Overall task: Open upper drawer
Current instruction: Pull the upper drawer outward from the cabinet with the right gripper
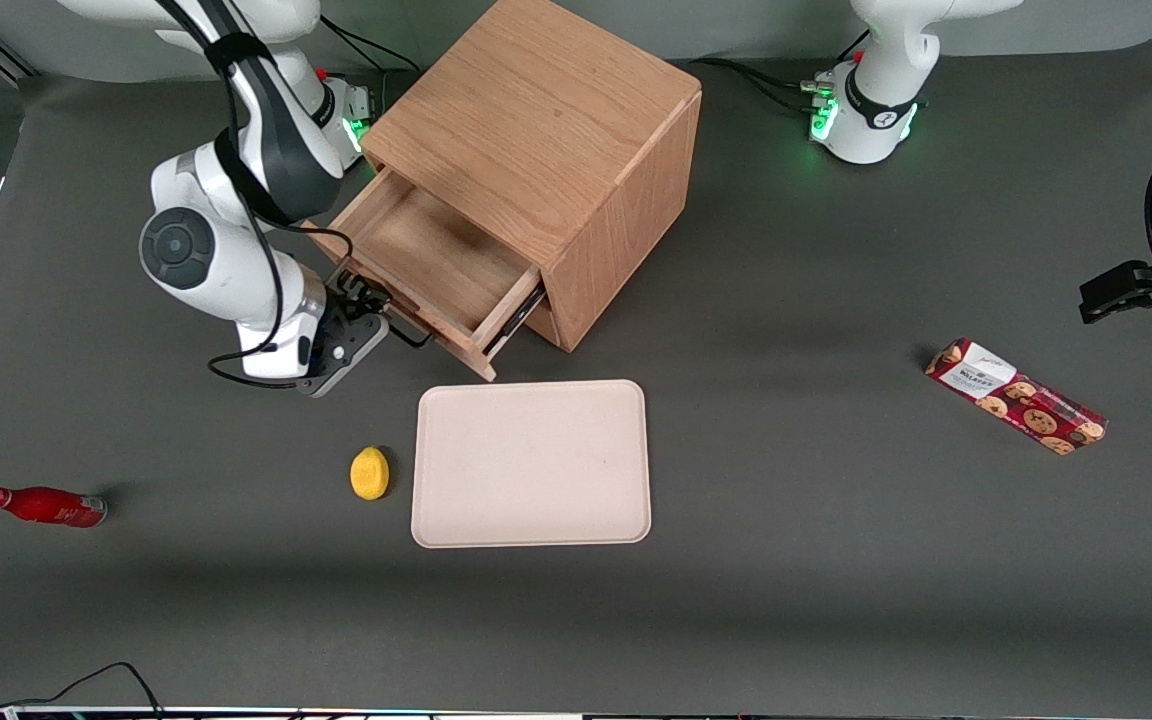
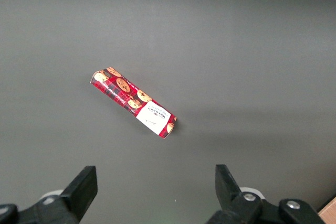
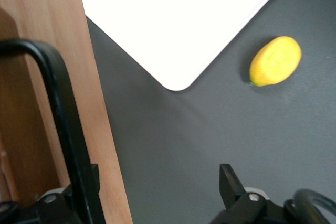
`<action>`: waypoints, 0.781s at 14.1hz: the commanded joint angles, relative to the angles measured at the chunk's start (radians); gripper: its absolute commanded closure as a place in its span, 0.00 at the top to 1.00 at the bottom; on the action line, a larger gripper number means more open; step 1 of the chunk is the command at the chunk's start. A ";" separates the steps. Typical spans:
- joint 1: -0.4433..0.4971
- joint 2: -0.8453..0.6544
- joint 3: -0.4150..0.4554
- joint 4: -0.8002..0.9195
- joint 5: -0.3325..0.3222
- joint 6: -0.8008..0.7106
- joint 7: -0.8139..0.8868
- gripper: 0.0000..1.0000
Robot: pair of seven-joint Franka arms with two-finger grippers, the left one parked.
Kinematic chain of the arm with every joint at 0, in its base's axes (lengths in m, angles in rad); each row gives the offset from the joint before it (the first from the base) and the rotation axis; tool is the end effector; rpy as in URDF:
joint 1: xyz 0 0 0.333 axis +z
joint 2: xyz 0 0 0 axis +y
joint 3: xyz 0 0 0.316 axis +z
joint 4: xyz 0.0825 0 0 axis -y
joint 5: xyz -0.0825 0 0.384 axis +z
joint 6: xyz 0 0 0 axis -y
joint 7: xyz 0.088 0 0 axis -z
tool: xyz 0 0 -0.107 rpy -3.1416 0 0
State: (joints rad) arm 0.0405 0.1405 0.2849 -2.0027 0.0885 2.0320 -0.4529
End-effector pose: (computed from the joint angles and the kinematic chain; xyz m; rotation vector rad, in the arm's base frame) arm 0.5385 0.1833 0.3831 -2.8141 -1.0819 0.1489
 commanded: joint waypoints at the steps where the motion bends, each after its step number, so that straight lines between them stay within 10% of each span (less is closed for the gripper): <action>1: -0.001 0.019 -0.042 0.010 -0.027 0.010 -0.046 1.00; 11: -0.013 0.042 -0.099 0.070 -0.026 0.022 -0.067 1.00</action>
State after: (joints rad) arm 0.0337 0.1622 0.1975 -1.9654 0.0766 2.0495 -0.4940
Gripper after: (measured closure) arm 0.000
